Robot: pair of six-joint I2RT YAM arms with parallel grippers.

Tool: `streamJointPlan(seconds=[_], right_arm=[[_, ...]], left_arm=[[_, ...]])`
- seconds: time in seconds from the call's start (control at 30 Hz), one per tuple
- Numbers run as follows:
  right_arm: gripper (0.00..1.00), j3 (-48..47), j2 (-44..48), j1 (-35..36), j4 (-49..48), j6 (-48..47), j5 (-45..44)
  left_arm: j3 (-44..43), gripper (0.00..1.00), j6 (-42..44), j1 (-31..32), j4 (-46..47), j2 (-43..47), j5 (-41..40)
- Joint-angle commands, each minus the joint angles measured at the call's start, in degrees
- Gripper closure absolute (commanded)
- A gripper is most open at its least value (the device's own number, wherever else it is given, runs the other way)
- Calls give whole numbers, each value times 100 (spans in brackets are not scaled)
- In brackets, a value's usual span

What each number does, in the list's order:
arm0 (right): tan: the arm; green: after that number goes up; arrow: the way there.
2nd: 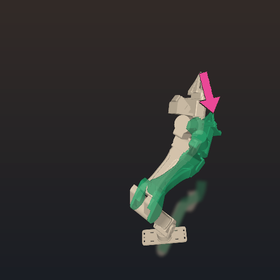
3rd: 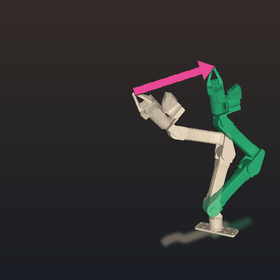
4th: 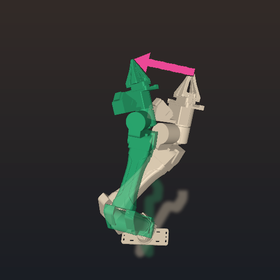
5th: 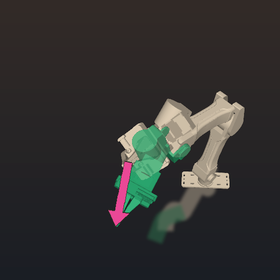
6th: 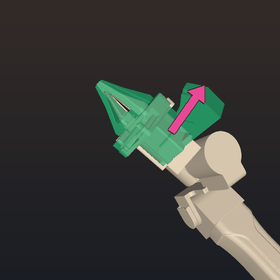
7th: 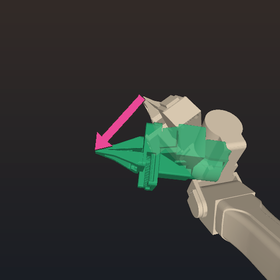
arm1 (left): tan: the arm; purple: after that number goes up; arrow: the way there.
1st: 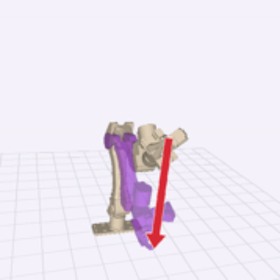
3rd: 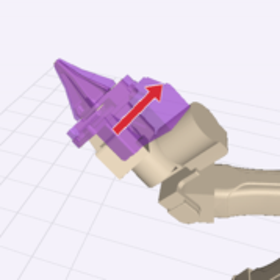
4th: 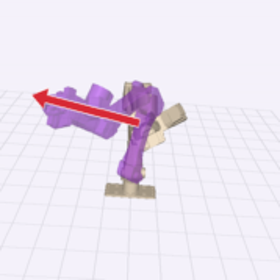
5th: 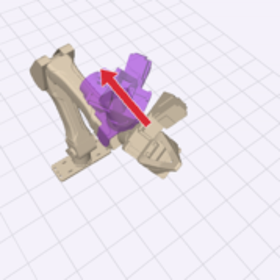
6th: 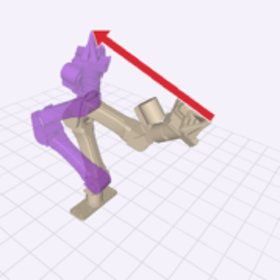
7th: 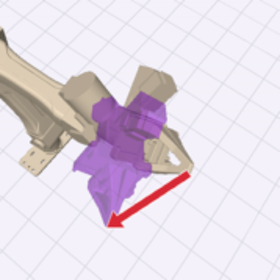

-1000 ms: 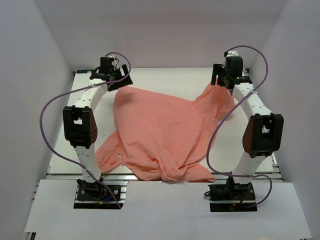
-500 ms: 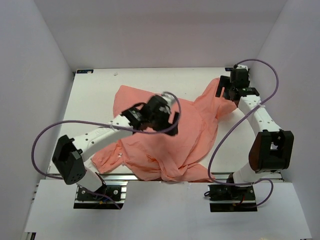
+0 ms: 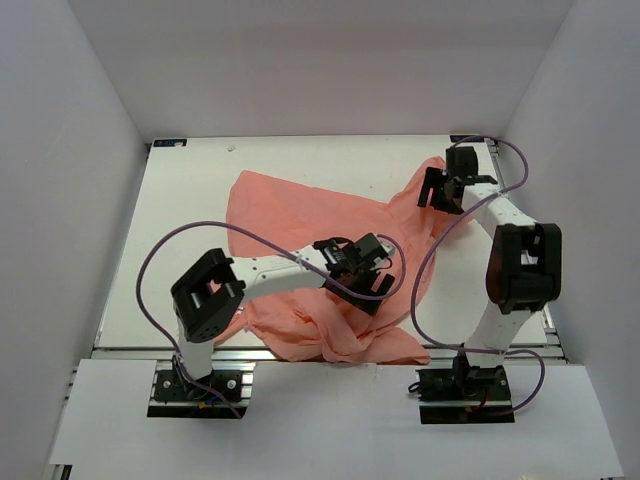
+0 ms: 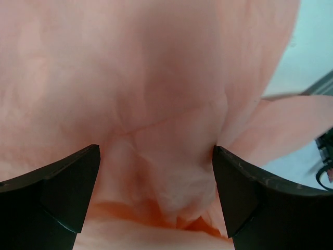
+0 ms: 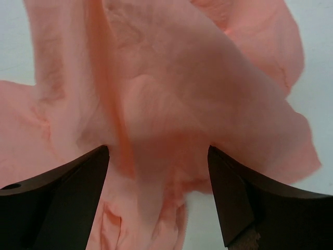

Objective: Zip up the jacket

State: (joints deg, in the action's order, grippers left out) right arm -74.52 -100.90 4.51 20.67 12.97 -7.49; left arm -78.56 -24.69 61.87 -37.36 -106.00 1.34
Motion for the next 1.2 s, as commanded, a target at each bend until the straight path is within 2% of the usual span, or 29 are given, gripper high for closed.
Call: streamJointPlan(seconds=[0.0,0.07,0.13,0.17,0.2,0.27,0.3,0.37,0.47,0.53,0.63,0.73,0.93,1.17], right_arm=[[19,-414,-437,-29,-36,126,133],[22,-440,-605,-29,-106,197,230],[39,-449,-702,-29,-150,241,414],[51,-467,-764,-21,-177,267,458],[75,-467,-773,-29,-177,293,511],[91,-423,-651,-29,-256,320,538],[100,-336,-563,-29,-352,320,520],[100,-265,-222,-29,-405,259,520],[100,-124,463,-56,-440,241,362],[100,-28,860,-108,-476,241,230],[100,-185,1537,-205,-126,267,-7],[100,-334,2222,-240,25,267,-358],[100,-852,3585,-240,34,57,-1289],[100,-2030,4579,-240,-124,-506,-2081]], left_arm=[[-395,2,34,36,-60,-87,15],[-449,13,60,45,-95,-219,24],[-502,34,95,36,-87,-299,50],[-537,58,113,36,-130,-360,-19],[-633,73,96,36,-270,-387,-333],[-730,100,26,36,-429,-370,-660],[-774,100,8,36,-543,-326,-966],[-757,100,43,36,-561,-133,-1197],[-520,100,96,36,-377,639,-1794],[-371,100,157,36,-281,1377,-2363],[-186,100,506,36,-18,2379,-2596],[-62,100,947,36,291,3171,-2324],[-747,100,1475,36,186,3980,-1761],[-1248,100,1757,36,537,4939,-57]])
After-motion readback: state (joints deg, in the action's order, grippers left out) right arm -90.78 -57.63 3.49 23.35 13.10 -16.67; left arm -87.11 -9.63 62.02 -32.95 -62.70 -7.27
